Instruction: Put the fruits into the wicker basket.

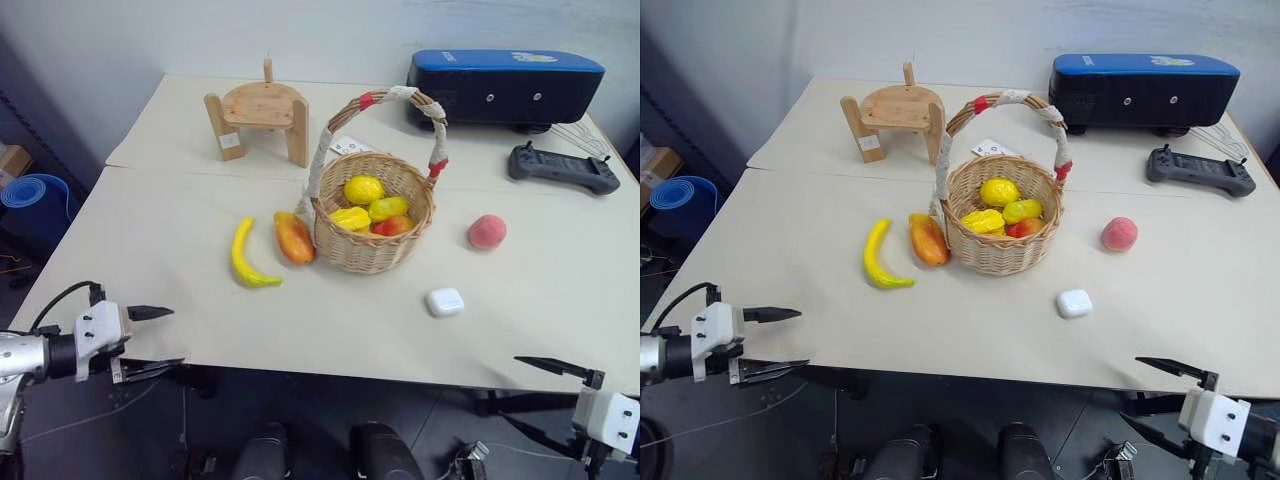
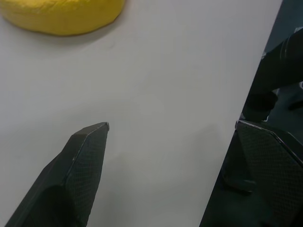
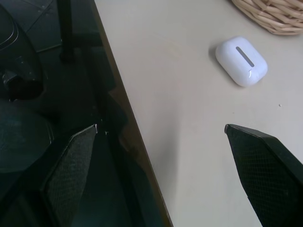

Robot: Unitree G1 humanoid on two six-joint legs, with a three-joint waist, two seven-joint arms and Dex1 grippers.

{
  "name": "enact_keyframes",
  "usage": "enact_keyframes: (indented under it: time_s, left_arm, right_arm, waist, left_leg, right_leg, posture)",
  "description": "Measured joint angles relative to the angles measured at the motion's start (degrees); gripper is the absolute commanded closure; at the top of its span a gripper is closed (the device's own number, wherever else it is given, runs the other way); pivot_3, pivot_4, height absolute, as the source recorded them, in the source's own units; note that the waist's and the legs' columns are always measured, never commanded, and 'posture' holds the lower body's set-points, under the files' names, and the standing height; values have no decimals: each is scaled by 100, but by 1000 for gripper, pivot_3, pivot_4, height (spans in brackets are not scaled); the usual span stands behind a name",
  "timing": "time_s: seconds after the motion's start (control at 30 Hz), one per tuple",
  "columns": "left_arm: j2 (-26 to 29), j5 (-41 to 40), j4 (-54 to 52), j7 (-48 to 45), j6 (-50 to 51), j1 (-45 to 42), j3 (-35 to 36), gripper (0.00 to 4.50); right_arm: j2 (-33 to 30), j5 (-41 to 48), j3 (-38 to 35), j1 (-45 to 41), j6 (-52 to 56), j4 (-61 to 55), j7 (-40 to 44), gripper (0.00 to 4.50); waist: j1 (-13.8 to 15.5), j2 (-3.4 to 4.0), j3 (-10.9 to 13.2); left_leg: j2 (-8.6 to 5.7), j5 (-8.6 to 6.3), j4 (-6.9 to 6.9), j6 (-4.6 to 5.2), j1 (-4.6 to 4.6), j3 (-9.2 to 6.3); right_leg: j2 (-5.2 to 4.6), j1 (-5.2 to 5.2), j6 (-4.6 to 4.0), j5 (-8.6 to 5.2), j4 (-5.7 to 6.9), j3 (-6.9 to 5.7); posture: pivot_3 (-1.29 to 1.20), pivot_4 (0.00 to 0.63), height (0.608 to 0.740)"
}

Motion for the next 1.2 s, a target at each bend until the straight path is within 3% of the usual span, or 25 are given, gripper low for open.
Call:
enact_keyframes:
  time_s: [0.17, 0.3, 0.5, 0.77, 0.97, 1.13, 1.2]
  left_arm:
    - [-27, -305, -325, 15, 425, 43, 43, 0]
    - [-81, -948, -1244, 119, 1369, 89, 37, 0]
    - [-331, -1645, -2712, 348, 2396, -1258, -964, 0]
    - [-765, -1562, -2189, 360, 2779, -2028, -1759, 0]
    - [-742, -1457, -2200, 369, 2857, -2013, -1812, 0]
    - [-657, -1403, -2199, 387, 2878, -1745, -1713, 0]
    - [-647, -1473, -2225, 385, 2990, -1748, -1682, 0]
  right_arm:
    - [55, 51, 86, -332, 245, -52, -274, 47]
    - [175, 94, 91, -747, 510, -153, -631, 47]
    - [-215, 146, 1004, -2802, 1356, 237, -413, 47]
    - [-331, -688, 2610, -4984, 1969, 2269, 481, 47]
    - [-246, -754, 2928, -5491, 2419, 2833, 876, 47]
    - [-267, -627, 2918, -5295, 2870, 2553, 1079, 1641]
    - [-270, -554, 2822, -5122, 2884, 2390, 1076, 1764]
  waist:
    - [9, 1, 1]
    - [13, 2, 1]
    - [-2, 34, 10]
    - [8, 38, 13]
    - [8, 37, 12]
    - [21, 34, 10]
    - [24, 34, 10]
  left_leg:
    - [0, 11, 1, 17, 0, -1]
    - [0, 11, 8, 18, -3, -2]
    - [1, 10, 77, 16, -5, -2]
    - [16, 28, 84, 10, -40, -2]
    - [16, 24, 104, 16, -33, 0]
    - [24, 11, 100, 23, -27, -15]
    - [25, 12, 100, 22, -24, -23]
  right_leg:
    - [0, 1, 0, 0, 0, -3]
    - [-1, 2, 0, 0, 1, -5]
    - [5, 19, 3, 25, 26, -7]
    - [25, -14, -1, 24, 25, -23]
    - [18, 8, 2, 25, 17, -41]
    - [18, 13, -1, 24, 21, -54]
    - [18, 17, -4, 23, 23, -60]
  posture:
    - [0, 150, 740]
    - [0, 150, 740]
    - [0, 150, 740]
    - [0, 150, 740]
    - [0, 150, 740]
    - [0, 150, 740]
    - [0, 150, 740]
